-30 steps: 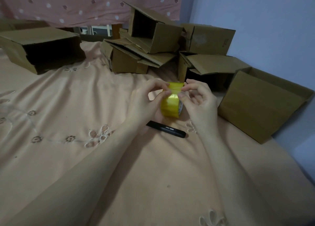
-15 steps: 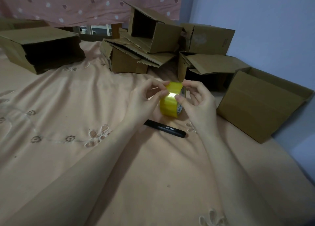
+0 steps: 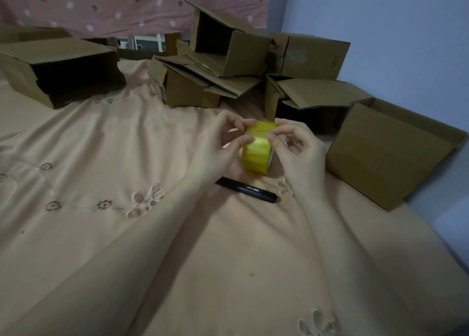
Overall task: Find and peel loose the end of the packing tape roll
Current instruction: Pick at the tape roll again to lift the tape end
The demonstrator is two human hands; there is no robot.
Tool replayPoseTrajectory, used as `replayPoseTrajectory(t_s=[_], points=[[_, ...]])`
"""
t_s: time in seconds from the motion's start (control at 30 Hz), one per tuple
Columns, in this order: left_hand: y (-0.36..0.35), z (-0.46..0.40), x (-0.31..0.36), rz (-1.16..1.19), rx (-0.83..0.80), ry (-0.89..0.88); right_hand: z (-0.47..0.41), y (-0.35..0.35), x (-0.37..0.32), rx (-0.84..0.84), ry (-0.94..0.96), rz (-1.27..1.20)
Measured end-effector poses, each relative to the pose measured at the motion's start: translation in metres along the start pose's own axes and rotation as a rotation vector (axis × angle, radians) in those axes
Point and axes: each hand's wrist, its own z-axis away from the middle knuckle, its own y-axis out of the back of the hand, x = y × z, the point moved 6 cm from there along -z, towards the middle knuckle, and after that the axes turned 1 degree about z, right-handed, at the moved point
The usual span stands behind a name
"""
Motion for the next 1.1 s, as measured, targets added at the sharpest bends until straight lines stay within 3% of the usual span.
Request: replayPoseTrajectory(t_s=[0.37, 1.1], points=[[-0.005, 0.005, 0.006, -0.059, 0.011, 0.038, -0.001, 0.001, 0.001, -0.033, -0.045, -0.142], [-0.011, 0.005, 0.008, -0.069, 0.031, 0.065, -0.002, 0.0, 0.004, -0.106, -0.14, -0.164]])
